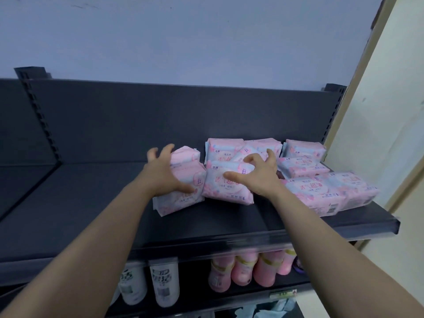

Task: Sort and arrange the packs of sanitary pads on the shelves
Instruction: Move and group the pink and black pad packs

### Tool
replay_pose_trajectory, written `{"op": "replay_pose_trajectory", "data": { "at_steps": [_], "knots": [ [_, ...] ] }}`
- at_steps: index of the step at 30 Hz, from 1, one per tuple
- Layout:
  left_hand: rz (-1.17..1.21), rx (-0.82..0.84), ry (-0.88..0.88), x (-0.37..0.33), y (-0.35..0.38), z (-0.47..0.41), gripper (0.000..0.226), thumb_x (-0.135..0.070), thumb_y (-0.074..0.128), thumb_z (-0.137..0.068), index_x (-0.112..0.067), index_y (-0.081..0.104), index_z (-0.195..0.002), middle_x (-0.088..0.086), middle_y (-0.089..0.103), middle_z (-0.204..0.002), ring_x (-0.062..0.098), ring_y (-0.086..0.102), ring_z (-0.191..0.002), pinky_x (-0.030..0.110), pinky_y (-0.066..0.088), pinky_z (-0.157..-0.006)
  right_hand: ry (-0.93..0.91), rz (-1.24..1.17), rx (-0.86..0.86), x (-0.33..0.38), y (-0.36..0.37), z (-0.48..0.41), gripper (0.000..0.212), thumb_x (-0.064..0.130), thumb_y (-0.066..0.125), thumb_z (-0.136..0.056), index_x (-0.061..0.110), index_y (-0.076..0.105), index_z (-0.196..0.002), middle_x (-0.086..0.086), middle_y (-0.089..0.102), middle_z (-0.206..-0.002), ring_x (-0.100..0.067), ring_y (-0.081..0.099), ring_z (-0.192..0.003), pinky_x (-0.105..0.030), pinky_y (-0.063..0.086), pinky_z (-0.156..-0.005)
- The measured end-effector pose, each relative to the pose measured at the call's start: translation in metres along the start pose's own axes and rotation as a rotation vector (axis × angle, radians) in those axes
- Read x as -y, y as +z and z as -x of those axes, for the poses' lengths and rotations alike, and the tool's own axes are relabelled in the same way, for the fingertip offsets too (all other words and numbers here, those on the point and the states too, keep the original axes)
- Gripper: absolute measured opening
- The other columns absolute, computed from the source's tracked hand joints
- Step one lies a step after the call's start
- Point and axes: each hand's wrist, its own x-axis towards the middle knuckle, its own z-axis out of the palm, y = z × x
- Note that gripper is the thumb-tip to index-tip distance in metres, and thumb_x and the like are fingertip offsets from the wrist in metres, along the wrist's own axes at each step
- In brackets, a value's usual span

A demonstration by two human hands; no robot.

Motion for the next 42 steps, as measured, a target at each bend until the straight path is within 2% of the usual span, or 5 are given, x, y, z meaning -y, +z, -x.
{"op": "replay_pose_trajectory", "data": {
  "at_steps": [5, 13, 19, 25, 42],
  "knots": [
    [0.034, 0.105, 0.006, 0.004, -0.01, 0.002, 0.115, -0.032, 0.085, -0.064, -0.036, 0.011, -0.152, -0.003, 0.009, -0.155, 0.02, 0.036, -0.128, 0.032, 0.037, -0.096, -0.182, 0.2, 0.029, 0.008, 0.0, 0.0, 0.083, 0.072, 0.076, -0.055, 0.032, 0.059, -0.125, -0.002, -0.006, -0.162, -0.019, -0.023, -0.145, -0.046, -0.011, -0.119],
    [0.115, 0.02, -0.037, 0.032, -0.038, 0.013, 0.108, -0.025, 0.083, -0.067, -0.037, 0.016, -0.151, -0.002, 0.029, -0.15, 0.016, 0.041, -0.125, 0.029, 0.037, -0.099, -0.444, 0.556, 0.111, 0.047, -0.004, -0.005, 0.078, 0.069, 0.073, -0.059, 0.026, 0.059, -0.123, 0.009, 0.059, -0.124, -0.016, 0.046, -0.123, -0.038, 0.022, -0.113],
    [0.364, 0.07, -0.092, 0.046, -0.028, 0.019, 0.134, -0.02, 0.092, -0.061, -0.033, -0.003, -0.154, -0.014, 0.04, -0.136, 0.007, 0.046, -0.12, 0.024, 0.037, -0.096, -0.383, 0.42, 0.391, 0.094, 0.022, -0.011, 0.104, 0.07, 0.079, -0.043, 0.031, 0.038, -0.13, 0.012, 0.058, -0.119, -0.017, 0.057, -0.107, -0.039, 0.049, -0.09],
    [0.458, 0.112, -0.102, 0.051, -0.026, 0.012, 0.115, -0.016, 0.088, -0.066, -0.028, 0.014, -0.154, -0.012, 0.049, -0.134, 0.002, 0.053, -0.107, 0.016, 0.043, -0.081, -0.259, 0.262, 0.682, 0.101, 0.039, -0.028, 0.118, 0.048, 0.089, -0.055, 0.038, 0.015, -0.147, 0.019, 0.043, -0.128, -0.011, 0.045, -0.117, -0.031, 0.037, -0.095],
    [0.652, -0.108, 0.062, 0.048, -0.049, 0.031, 0.08, -0.006, 0.087, -0.065, -0.04, 0.047, -0.126, -0.013, 0.06, -0.119, 0.003, 0.063, -0.104, 0.023, 0.055, -0.081, -0.412, -0.057, 0.498, 0.124, 0.048, -0.03, 0.116, 0.037, 0.091, -0.052, 0.03, 0.027, -0.149, 0.006, 0.034, -0.147, -0.015, 0.041, -0.129, -0.037, 0.04, -0.108]
  ]
}}
